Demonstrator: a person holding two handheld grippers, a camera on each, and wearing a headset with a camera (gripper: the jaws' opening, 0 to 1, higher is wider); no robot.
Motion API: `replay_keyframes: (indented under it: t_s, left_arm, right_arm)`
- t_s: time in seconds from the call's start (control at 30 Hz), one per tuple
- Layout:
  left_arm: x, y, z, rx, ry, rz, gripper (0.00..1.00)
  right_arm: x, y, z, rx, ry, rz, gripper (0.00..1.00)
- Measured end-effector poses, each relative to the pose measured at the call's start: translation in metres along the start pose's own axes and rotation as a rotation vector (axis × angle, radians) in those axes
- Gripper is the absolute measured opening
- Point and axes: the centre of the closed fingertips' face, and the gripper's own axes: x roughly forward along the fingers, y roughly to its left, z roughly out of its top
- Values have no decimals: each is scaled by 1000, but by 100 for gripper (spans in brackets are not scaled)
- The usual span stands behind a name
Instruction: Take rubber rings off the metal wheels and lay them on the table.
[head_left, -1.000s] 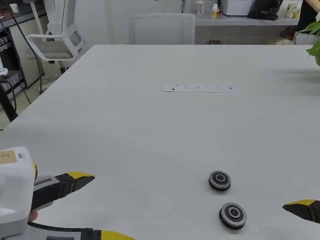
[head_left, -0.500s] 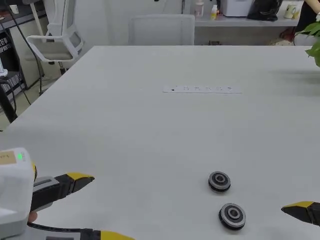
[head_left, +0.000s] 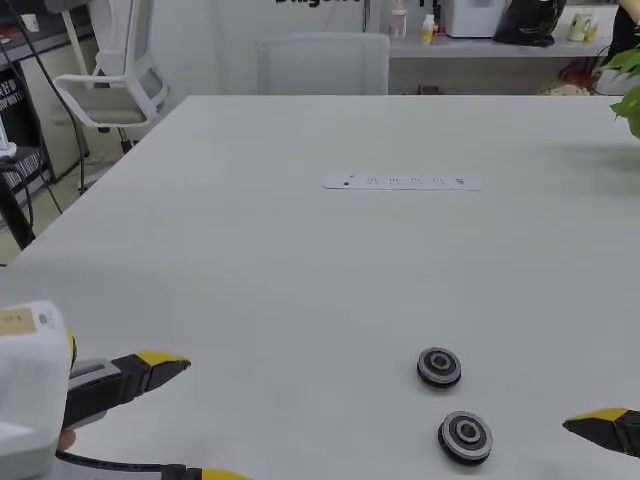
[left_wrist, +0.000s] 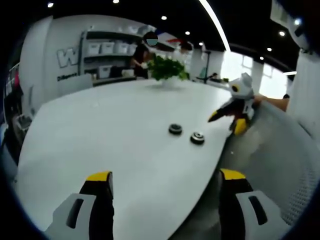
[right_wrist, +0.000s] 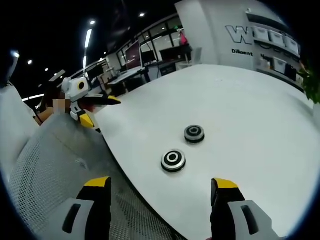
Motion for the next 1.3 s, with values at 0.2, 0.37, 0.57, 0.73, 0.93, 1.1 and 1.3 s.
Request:
replay_keyframes:
  t_s: [0.2, 0.37, 0.57, 0.73, 0.93, 1.1, 1.3]
  left_arm:
    - [0, 0, -1, 3, 5, -3, 87]
    - [0, -2, 0, 3, 1, -11, 87]
    - [0, -2, 0, -5, -3, -12, 86]
    - [0, -2, 0, -10, -2, -14, 85]
    - [1, -7, 7, -23, -41, -42, 85]
    - [0, -9, 12, -8, -54, -54, 86]
    - [-2, -16, 21, 40, -35, -76, 87]
  right_arm:
    - [0, 0, 0, 1, 0, -1, 81]
    - [0, 0, -1, 1, 2, 1, 81]
    - [1, 0, -1, 3, 1, 2, 80]
    - [0, 0, 0, 9, -5, 1, 80]
    - [0, -1, 2, 13, -16, 0, 80]
    - [-3, -1, 10, 32, -58, -1, 79]
    - [-4, -3, 14, 24, -78, -9, 79]
